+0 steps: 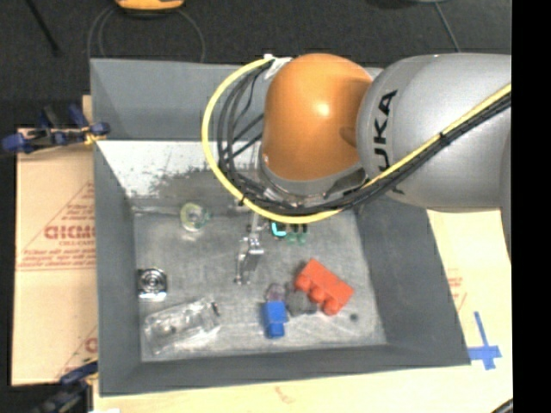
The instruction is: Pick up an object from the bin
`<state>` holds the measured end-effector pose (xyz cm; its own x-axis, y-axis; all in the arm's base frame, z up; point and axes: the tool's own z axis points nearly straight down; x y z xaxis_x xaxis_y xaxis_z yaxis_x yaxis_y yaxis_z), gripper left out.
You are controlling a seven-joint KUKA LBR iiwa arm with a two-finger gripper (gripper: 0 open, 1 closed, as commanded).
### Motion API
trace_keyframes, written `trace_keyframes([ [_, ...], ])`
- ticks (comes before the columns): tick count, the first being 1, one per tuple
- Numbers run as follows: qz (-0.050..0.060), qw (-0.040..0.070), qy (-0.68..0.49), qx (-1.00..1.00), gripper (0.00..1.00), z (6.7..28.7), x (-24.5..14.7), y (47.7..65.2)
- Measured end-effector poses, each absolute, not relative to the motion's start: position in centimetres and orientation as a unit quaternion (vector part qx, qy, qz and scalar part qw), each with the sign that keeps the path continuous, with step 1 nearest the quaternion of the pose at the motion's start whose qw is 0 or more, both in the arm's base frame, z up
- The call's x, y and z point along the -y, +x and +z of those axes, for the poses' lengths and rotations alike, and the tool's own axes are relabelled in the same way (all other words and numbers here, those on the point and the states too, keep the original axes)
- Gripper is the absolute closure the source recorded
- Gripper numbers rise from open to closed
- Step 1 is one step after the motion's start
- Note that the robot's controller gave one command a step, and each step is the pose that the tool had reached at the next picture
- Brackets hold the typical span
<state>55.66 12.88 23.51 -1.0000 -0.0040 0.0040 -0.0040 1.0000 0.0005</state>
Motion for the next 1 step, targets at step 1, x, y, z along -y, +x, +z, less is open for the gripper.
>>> trace_keyframes([
  [1,-0.001,-0.006,0.159,0.987,0.00,7.26,-10.10,55.28],
])
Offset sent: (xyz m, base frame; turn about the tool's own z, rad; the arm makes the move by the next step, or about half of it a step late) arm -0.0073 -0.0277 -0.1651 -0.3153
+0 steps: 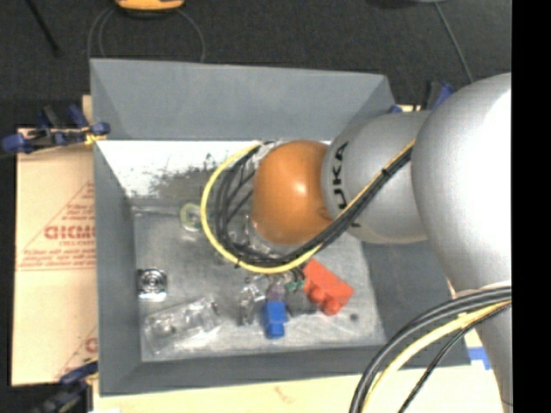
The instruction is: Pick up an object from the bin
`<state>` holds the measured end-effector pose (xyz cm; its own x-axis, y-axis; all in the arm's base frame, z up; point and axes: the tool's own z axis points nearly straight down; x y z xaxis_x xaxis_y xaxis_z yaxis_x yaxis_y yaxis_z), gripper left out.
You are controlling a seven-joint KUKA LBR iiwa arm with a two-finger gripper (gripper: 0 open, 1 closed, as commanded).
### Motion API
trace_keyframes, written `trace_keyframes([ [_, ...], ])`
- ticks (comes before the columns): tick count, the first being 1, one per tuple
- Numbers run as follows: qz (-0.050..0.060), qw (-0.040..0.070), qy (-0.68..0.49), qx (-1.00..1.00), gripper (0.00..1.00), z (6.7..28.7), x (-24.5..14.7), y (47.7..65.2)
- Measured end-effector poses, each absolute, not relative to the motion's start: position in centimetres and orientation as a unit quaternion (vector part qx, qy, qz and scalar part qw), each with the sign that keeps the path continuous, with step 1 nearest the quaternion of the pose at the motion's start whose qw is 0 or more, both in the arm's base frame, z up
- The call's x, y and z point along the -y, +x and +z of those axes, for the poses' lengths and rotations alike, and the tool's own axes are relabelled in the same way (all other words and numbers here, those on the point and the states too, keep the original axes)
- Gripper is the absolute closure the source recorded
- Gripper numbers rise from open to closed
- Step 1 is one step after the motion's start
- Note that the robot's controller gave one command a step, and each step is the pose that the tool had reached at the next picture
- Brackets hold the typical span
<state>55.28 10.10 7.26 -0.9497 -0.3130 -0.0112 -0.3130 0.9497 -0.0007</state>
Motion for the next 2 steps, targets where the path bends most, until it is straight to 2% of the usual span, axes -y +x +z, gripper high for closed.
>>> trace_keyframes([
  [1,-0.001,0.002,-0.159,-0.987,0.00,7.9,-3.3,54.1],
  [2,0.000,0.009,-0.173,-0.985,0.00,7.4,1.6,50.6],
])
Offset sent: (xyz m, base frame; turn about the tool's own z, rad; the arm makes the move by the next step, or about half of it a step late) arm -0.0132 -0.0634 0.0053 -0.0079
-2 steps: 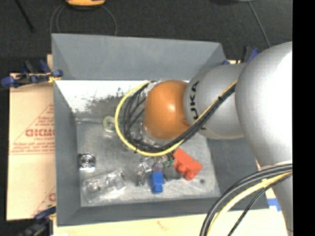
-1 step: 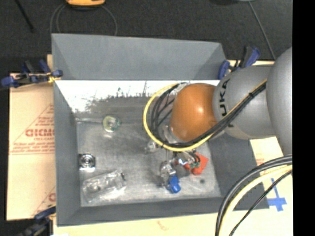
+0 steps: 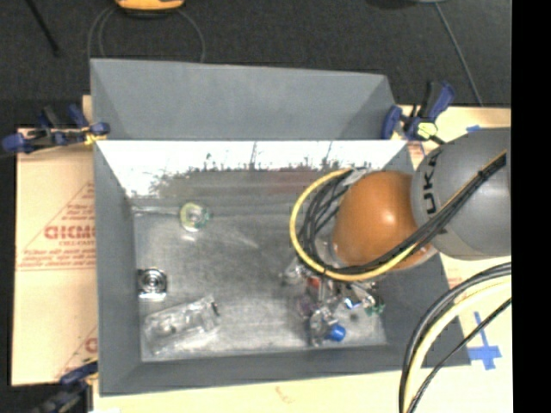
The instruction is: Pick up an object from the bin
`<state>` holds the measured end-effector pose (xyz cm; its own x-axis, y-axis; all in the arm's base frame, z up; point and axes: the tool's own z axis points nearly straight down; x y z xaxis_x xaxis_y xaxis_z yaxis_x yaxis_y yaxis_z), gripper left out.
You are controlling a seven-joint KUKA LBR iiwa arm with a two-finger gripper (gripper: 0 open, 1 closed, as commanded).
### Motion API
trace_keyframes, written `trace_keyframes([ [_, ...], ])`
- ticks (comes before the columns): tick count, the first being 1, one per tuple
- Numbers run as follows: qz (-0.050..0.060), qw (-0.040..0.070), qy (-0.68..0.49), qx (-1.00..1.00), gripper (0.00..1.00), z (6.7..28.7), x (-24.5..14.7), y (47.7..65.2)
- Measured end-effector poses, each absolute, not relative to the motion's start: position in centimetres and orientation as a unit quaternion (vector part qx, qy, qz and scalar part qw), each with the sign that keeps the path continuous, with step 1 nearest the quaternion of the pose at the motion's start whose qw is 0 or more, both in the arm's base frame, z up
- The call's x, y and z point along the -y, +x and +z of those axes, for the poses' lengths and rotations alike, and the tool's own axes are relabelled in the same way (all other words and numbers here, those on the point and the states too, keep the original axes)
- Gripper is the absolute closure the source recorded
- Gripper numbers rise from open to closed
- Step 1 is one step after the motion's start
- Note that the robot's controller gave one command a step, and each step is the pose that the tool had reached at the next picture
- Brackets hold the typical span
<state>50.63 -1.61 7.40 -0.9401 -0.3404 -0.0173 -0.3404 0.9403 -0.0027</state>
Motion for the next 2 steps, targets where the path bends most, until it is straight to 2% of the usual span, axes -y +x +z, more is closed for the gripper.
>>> trace_keyframes([
  [1,0.000,0.007,-0.263,-0.965,0.00,7.36,7.18,49.51],
  [2,-0.001,0.006,-0.262,-0.965,1.00,7.43,7.19,49.48],
])
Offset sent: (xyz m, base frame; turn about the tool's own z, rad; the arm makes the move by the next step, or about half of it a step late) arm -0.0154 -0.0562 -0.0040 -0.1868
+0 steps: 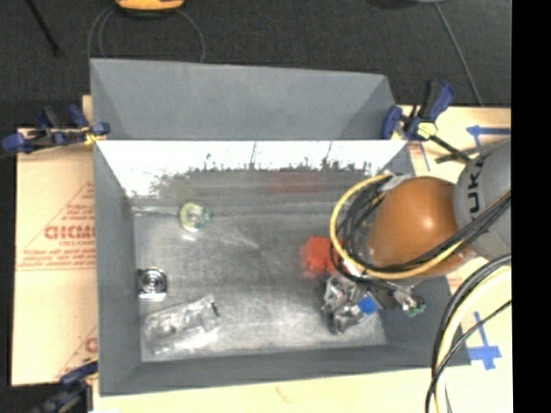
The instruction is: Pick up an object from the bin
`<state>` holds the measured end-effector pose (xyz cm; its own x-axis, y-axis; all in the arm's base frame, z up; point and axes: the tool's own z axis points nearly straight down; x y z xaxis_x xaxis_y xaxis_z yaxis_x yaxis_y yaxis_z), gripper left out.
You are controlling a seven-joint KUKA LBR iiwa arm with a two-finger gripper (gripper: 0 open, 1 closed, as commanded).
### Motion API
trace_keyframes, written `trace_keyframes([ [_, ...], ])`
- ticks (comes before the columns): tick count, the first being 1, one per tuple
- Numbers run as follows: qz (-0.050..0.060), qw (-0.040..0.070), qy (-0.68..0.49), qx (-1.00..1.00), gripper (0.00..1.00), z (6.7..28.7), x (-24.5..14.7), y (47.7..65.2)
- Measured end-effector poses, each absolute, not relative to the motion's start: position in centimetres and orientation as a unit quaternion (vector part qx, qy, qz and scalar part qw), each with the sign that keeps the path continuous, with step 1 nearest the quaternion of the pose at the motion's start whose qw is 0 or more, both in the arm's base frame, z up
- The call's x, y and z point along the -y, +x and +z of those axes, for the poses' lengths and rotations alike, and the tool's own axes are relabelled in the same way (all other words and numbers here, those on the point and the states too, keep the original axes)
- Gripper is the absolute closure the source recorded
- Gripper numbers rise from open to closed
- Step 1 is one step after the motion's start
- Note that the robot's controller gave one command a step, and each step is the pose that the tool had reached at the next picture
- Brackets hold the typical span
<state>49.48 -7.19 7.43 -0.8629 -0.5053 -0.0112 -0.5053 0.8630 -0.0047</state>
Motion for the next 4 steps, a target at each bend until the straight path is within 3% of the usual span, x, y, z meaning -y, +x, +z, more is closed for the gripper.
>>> trace_keyframes([
  [1,-0.001,0.005,-0.261,-0.965,0.00,7.3,7.3,49.4],
  [2,0.003,0.003,-0.376,-0.927,0.00,7.3,13.3,54.0],
  [3,-0.002,0.005,-0.375,-0.927,1.00,7.6,13.6,54.2],
  [4,-0.004,0.005,-0.345,-0.939,1.00,22.8,14.0,53.5],
])
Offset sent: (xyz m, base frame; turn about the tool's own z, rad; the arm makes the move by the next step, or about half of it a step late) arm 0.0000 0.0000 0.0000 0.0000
